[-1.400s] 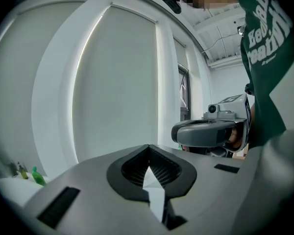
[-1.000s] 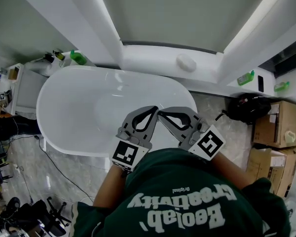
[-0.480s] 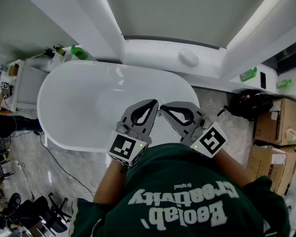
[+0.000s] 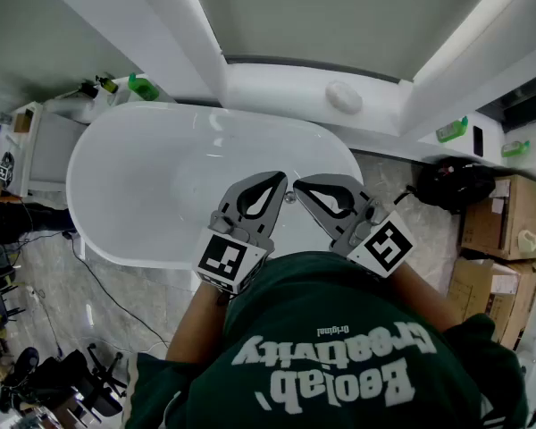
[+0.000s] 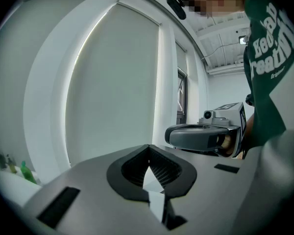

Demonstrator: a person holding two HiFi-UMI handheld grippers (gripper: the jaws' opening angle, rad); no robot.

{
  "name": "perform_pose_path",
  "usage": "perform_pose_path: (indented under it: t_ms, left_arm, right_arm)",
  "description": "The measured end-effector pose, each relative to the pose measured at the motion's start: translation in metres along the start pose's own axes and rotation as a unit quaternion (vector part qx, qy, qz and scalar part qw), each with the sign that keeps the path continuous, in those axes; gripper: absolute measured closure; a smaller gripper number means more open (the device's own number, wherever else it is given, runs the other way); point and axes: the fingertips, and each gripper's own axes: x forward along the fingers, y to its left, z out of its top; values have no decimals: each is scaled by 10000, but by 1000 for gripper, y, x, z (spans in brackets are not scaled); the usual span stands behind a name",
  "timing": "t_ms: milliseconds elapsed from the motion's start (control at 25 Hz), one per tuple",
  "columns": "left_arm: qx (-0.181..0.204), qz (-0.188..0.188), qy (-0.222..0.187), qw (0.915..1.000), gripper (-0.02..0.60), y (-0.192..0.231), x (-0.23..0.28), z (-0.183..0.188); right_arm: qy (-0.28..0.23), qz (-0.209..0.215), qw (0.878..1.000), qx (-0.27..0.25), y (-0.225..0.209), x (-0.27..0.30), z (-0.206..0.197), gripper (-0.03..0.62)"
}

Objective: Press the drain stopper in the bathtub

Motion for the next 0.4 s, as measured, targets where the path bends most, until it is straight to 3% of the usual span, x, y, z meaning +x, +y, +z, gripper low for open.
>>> perform_pose_path:
  t_ms: [400]
  left_arm:
    - [121, -179, 92, 9997, 572, -4, 3, -3]
  right_arm:
    - [56, 118, 9999, 82, -1, 7, -2, 580]
